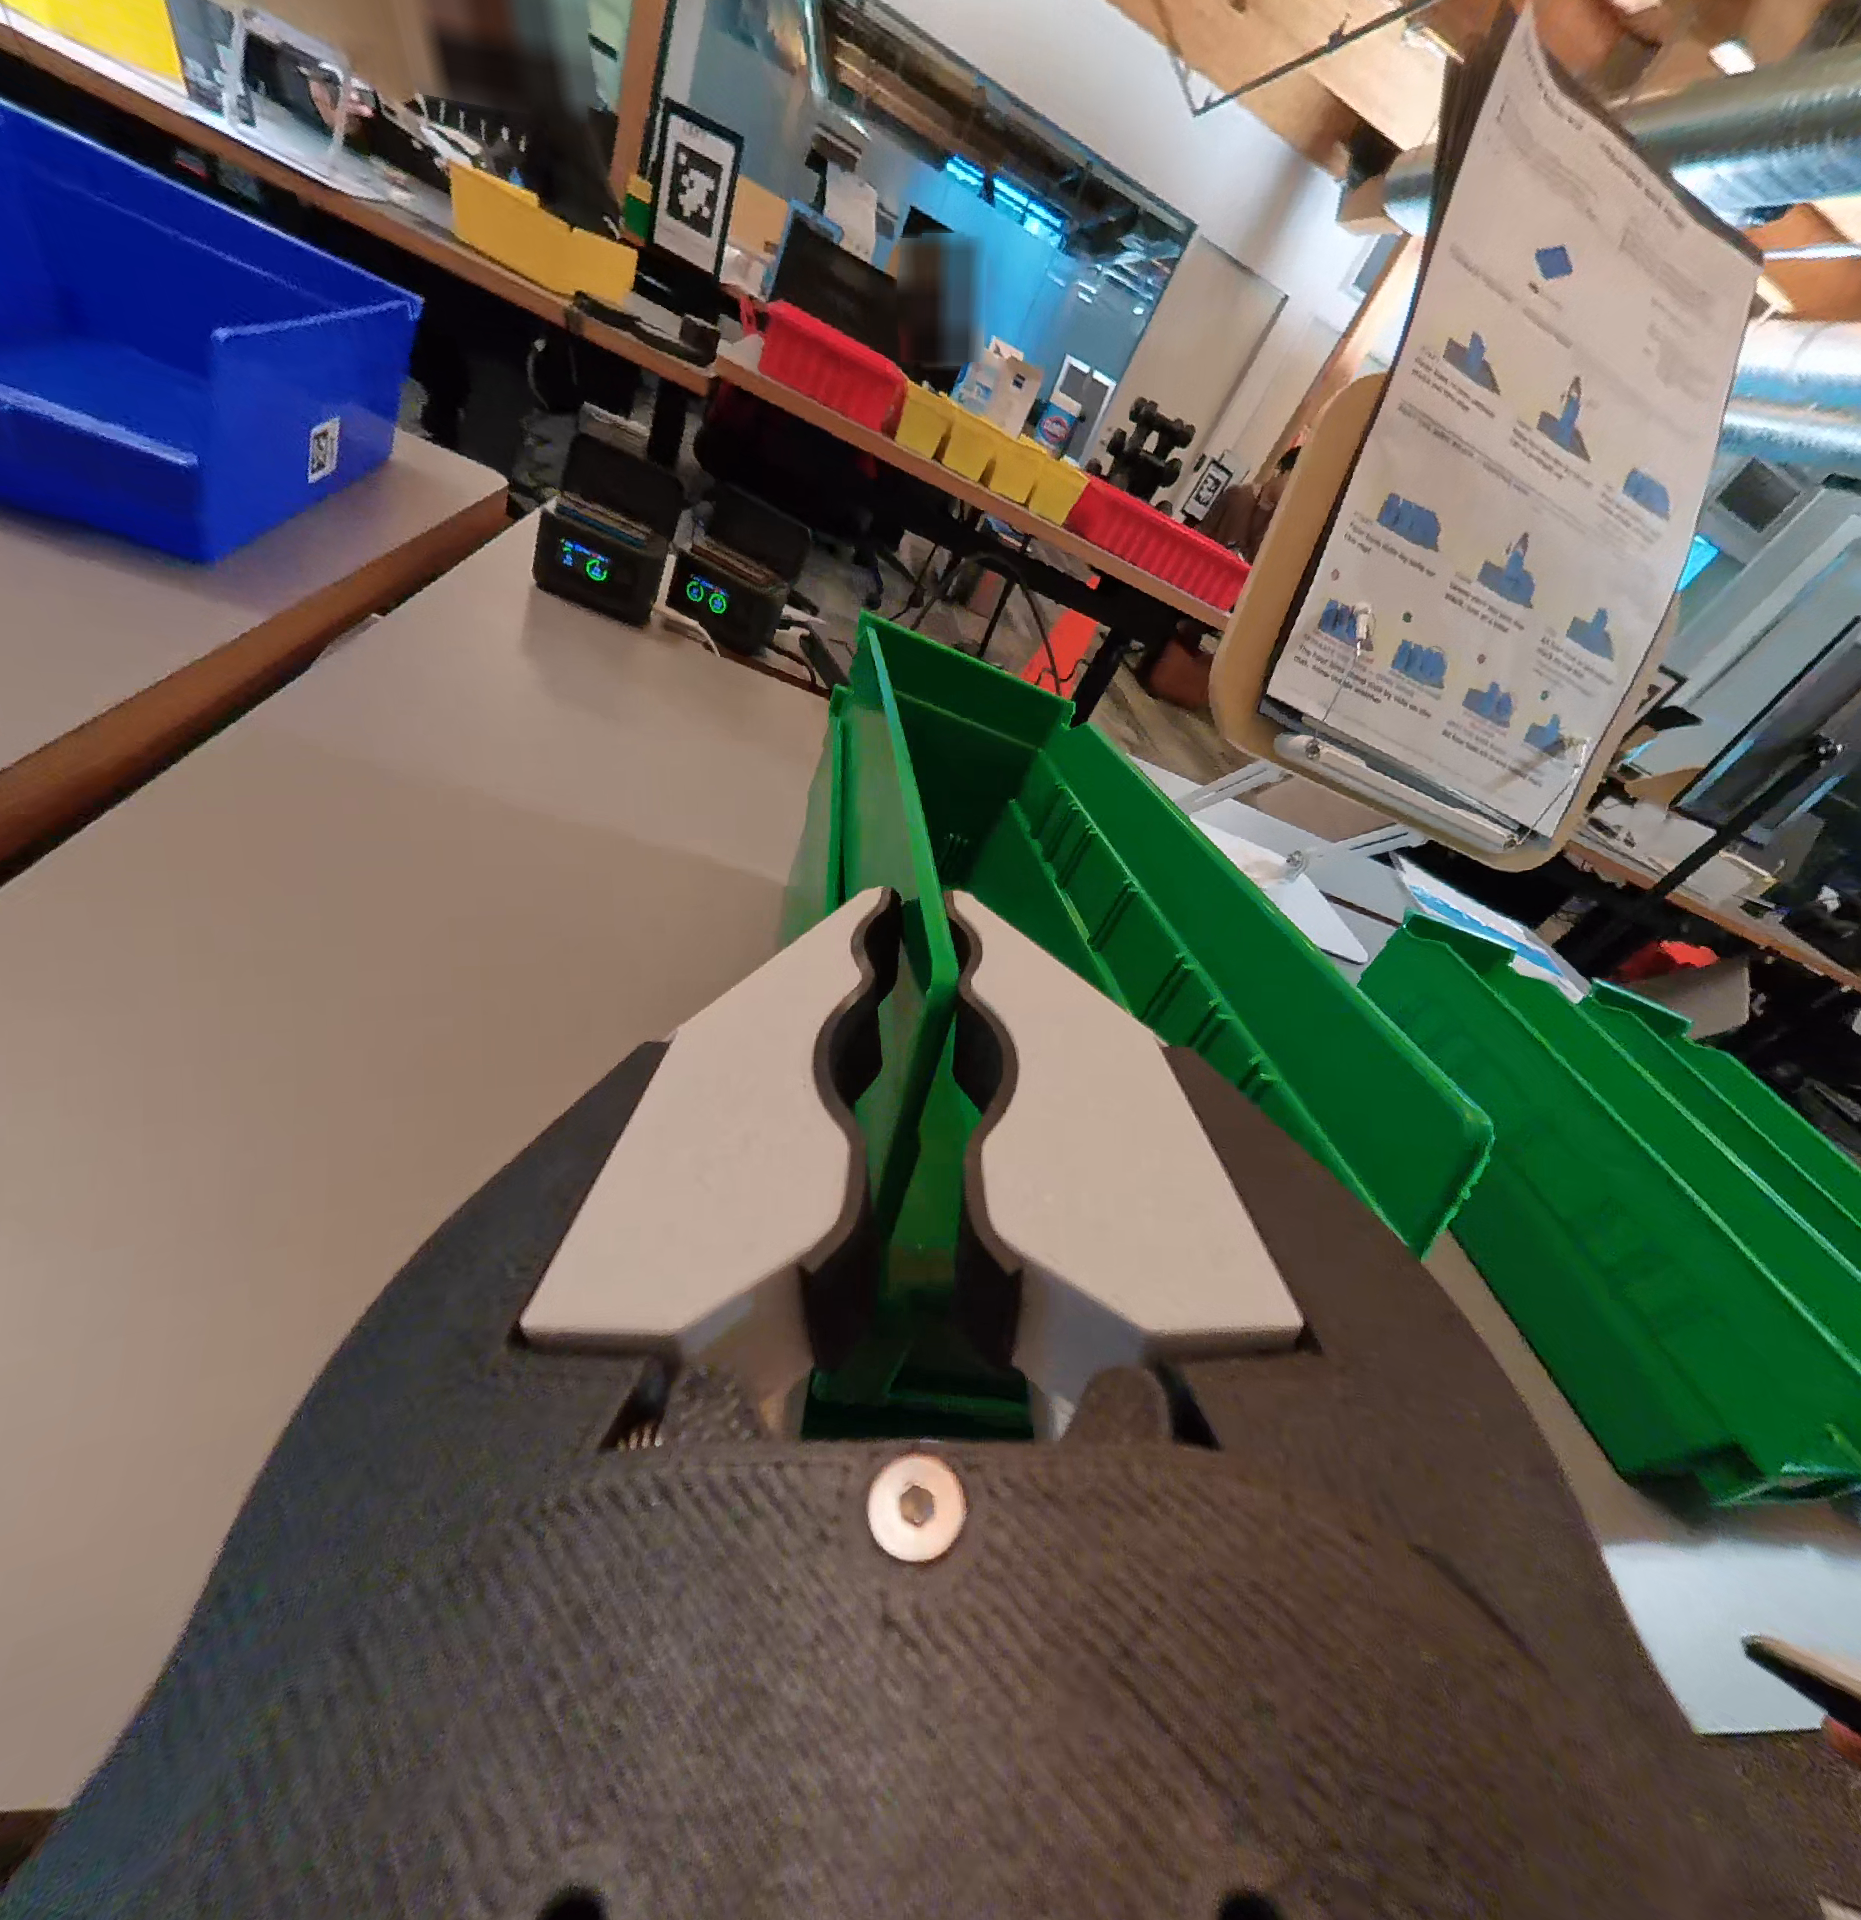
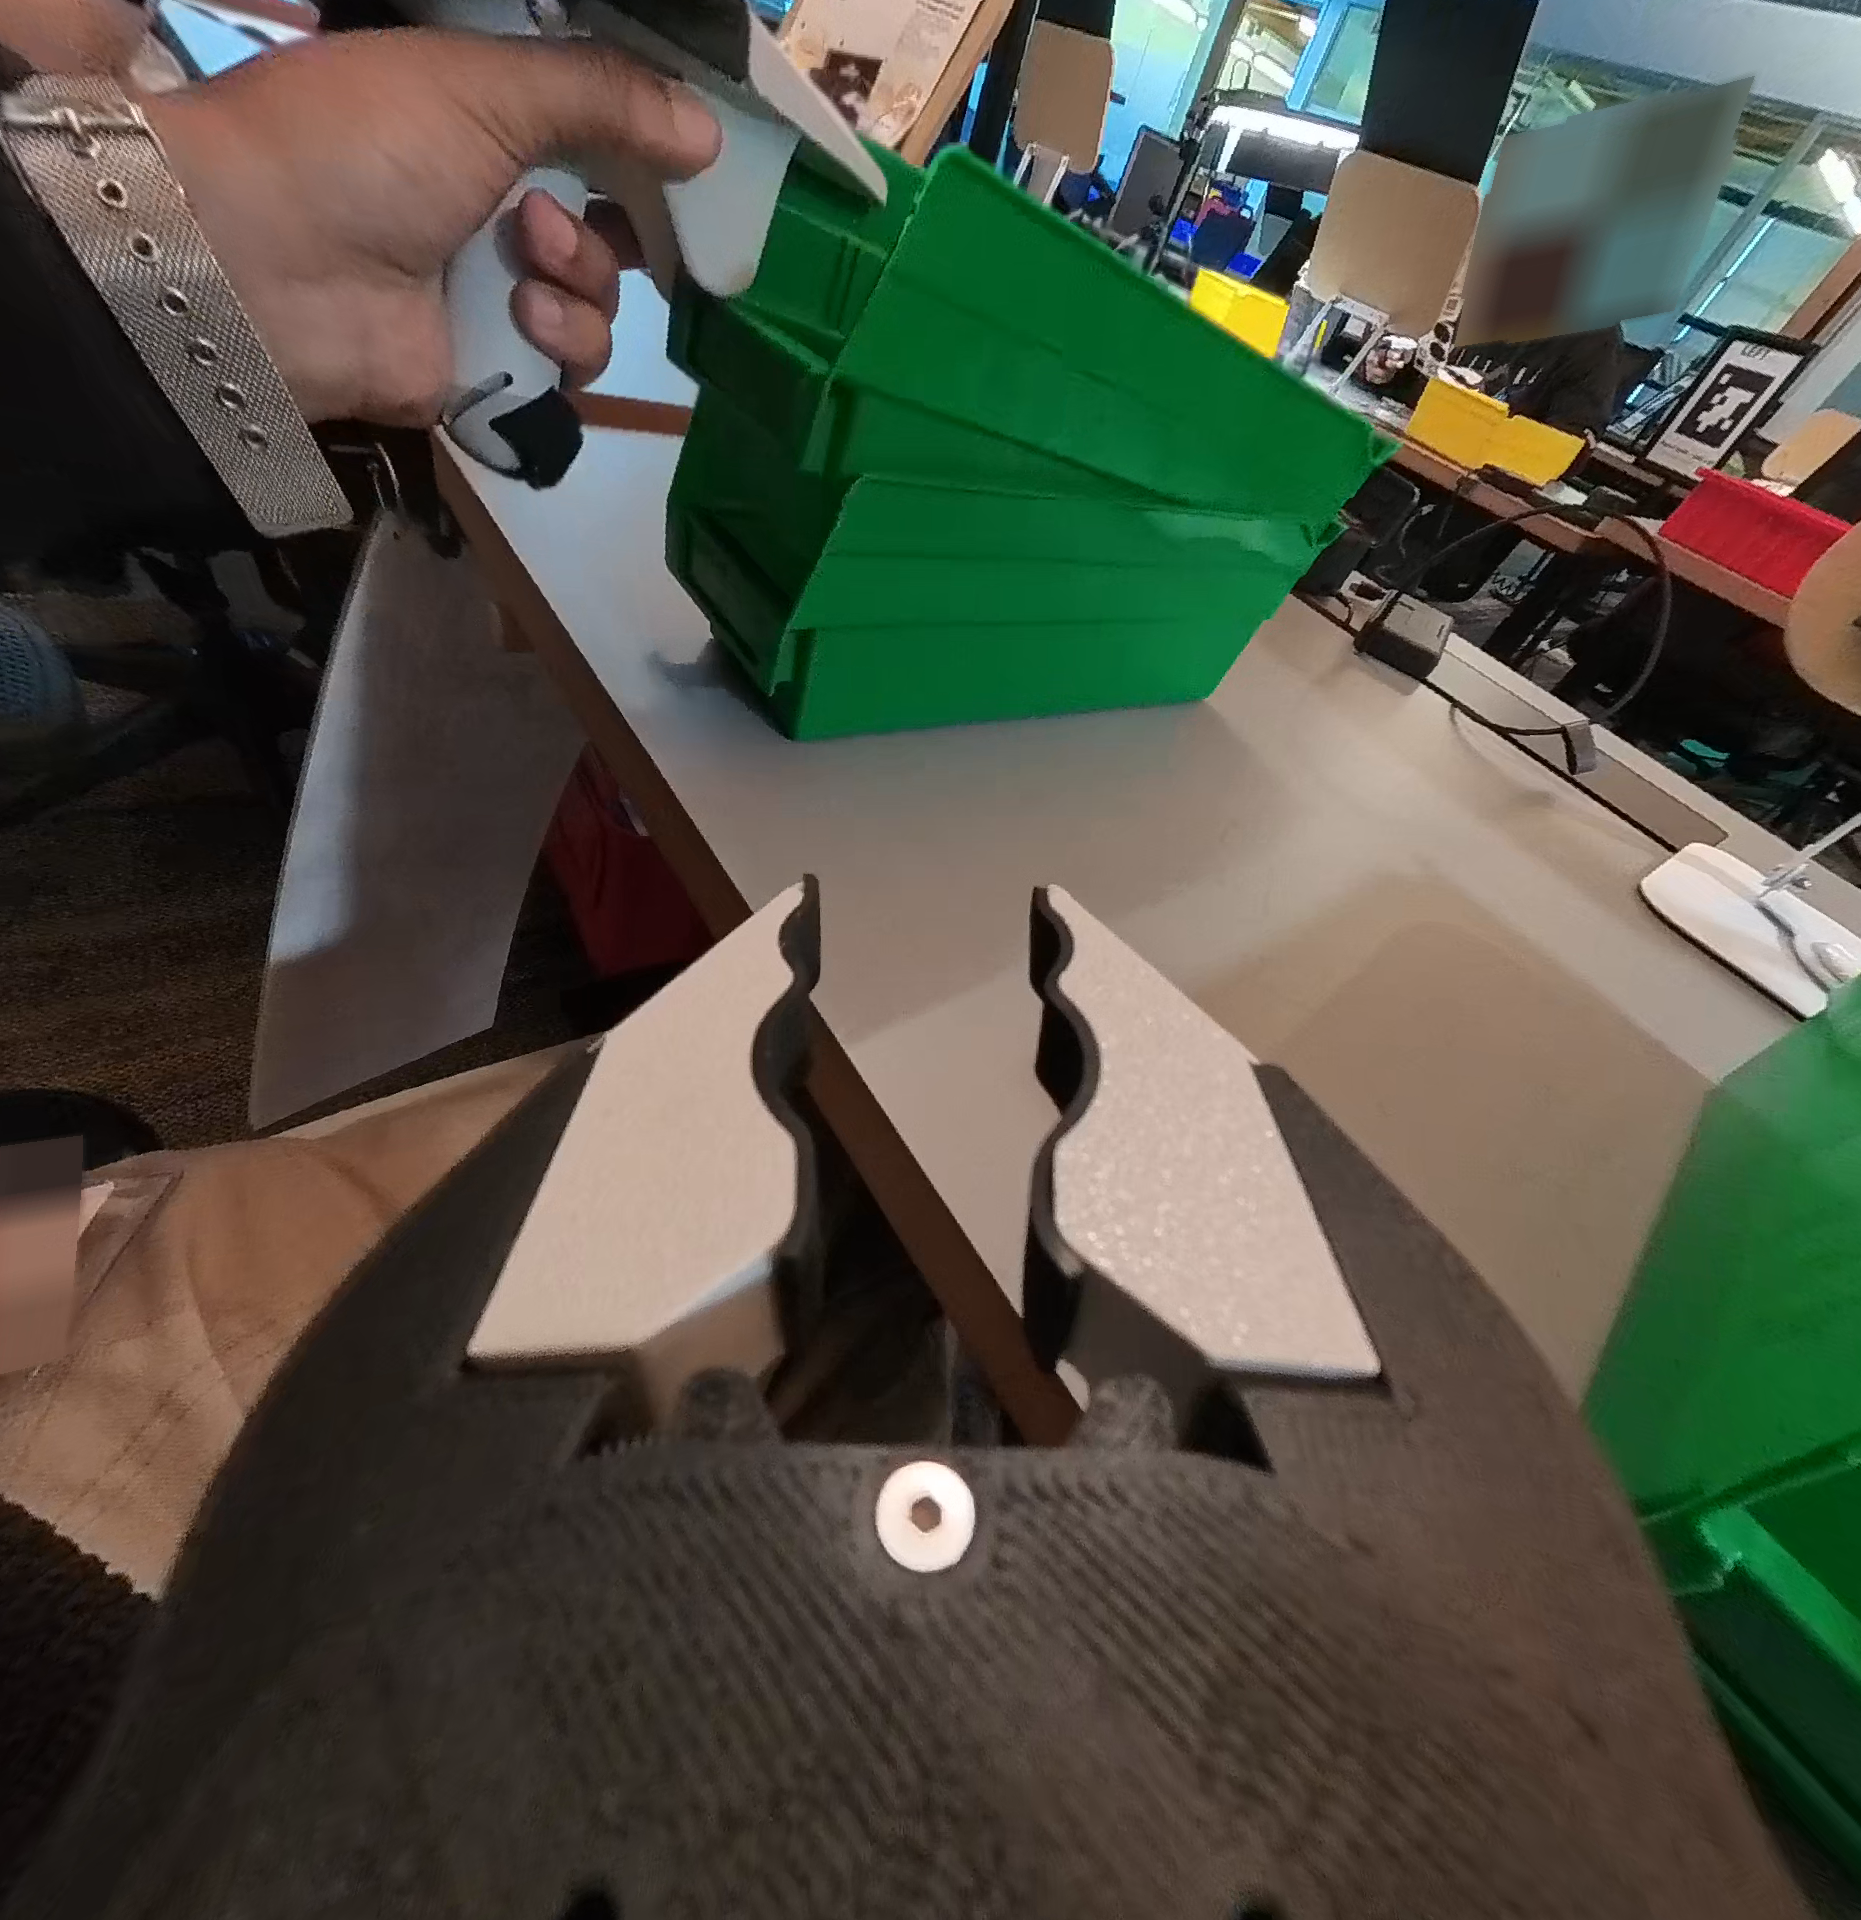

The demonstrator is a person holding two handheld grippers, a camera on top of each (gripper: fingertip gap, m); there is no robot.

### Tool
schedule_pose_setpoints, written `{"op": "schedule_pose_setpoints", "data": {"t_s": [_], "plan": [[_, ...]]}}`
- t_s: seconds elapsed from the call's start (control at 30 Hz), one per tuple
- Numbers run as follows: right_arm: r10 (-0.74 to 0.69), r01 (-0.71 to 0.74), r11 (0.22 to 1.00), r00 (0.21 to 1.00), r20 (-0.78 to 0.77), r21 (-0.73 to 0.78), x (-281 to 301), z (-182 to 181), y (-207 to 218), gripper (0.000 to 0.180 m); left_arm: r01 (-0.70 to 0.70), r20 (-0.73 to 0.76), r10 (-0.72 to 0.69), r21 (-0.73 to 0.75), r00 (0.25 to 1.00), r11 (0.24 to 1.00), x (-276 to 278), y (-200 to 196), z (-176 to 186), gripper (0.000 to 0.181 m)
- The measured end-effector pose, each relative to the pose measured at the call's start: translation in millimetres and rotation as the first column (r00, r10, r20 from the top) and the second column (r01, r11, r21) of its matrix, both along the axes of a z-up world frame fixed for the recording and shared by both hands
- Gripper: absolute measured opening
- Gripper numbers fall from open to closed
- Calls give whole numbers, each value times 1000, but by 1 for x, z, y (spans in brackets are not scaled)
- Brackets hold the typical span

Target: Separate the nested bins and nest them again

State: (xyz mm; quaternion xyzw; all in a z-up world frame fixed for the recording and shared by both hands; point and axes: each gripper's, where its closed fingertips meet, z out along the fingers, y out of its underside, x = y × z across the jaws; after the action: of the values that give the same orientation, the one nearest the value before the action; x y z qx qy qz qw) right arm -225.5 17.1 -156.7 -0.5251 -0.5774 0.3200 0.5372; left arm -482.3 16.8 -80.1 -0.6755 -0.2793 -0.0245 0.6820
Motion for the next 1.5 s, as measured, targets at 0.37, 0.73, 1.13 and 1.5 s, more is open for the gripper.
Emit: {"op": "schedule_pose_setpoints", "data": {"t_s": [0.37,0.73,1.13,1.5], "plan": [[3,-3,1000,1000,-3,8,0,1,0,39,-30,-116,45,130,992,991,5,-8,22,0],[7,-7,1000,1000,-3,18,0,1,-2,39,-67,-165,75,52,984,996,8,-3,0,0],[9,-9,1000,1000,-2,25,0,0,-4,39,-72,-163,74,21,984,997,6,-2,-18,0],[11,-11,999,1000,2,32,-1,0,-5,39,-107,-210,99,-27,973,994,5,-2,-25,0]]}}
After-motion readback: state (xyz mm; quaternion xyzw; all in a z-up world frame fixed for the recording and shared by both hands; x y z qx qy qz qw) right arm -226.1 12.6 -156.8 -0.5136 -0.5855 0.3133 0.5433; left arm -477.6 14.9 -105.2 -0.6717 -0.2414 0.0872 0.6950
